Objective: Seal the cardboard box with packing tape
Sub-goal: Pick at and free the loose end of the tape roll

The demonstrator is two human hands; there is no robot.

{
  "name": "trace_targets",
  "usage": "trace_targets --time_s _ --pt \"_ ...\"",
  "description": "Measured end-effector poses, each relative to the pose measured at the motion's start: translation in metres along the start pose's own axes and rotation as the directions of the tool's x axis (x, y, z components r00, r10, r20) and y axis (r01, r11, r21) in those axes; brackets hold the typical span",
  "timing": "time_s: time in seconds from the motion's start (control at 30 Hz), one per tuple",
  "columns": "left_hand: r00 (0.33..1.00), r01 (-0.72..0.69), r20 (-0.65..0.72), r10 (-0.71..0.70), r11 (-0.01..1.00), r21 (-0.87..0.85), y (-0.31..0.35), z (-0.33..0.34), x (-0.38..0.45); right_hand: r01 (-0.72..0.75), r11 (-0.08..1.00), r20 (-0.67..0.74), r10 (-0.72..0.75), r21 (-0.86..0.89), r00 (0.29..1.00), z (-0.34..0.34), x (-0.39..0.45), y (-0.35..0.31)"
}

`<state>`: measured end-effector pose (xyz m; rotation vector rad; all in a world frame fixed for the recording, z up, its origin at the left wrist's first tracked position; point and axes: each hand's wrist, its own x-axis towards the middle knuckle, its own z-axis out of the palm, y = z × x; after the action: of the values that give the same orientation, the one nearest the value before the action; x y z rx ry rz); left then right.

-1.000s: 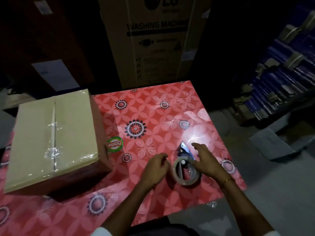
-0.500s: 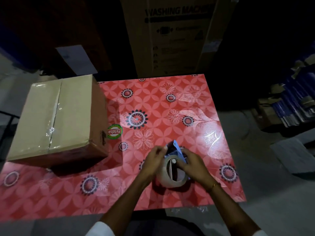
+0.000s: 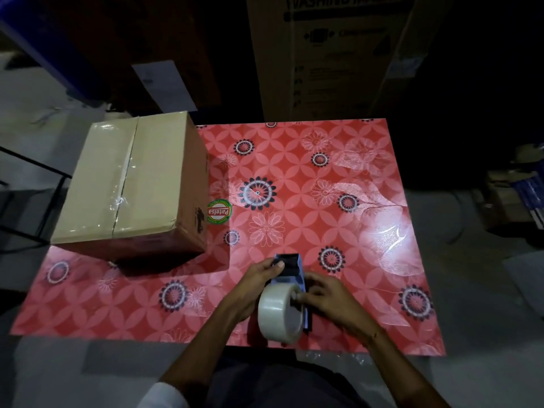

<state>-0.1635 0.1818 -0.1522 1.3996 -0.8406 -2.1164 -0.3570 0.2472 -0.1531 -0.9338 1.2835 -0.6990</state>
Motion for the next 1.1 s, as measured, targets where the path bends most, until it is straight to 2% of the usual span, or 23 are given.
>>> trace_targets --time_s 0.07,0.2,0.47,0.7,0.83,0.93,1.1 --pt "1.000 0.002 -0.005 -0.002 0.999 0.049 -0.002 -0.002 0.003 -0.023 1.000 -0.028 0.022 -0.014 0.999 -0.015 0.003 -0.001" --pt "0.999 -0.035 0.012 0.034 0.990 0.134 -0.002 0.001 0.006 -0.031 0.993 -0.132 0.046 0.114 0.990 -0.028 0.020 -0.007" --pt "0.999 -0.011 0.049 0.003 0.988 0.156 0.001 0.005 0.010 0.134 0.962 -0.096 -0.161 -0.238 0.982 -0.016 0.048 -0.030" --pt "0.998 0.013 0.060 -0.019 0.994 0.105 -0.001 0.006 0.015 0.141 0.911 -0.137 -0.208 -0.387 0.969 -0.008 0.056 -0.035" --pt "0.997 0.022 0.066 -0.028 0.995 0.099 0.001 0.008 0.016 0.170 0.828 -0.147 -0.289 -0.535 0.946 -0.003 0.058 -0.033" --pt "0.998 0.030 0.060 -0.035 0.996 0.086 0.001 0.009 0.013 0.162 0.774 -0.134 -0.304 -0.612 0.943 0.000 0.057 -0.035" --pt "0.998 0.029 0.052 -0.034 0.995 0.093 0.001 0.009 0.010 0.155 0.745 -0.071 -0.262 -0.649 0.962 0.000 0.061 -0.042"
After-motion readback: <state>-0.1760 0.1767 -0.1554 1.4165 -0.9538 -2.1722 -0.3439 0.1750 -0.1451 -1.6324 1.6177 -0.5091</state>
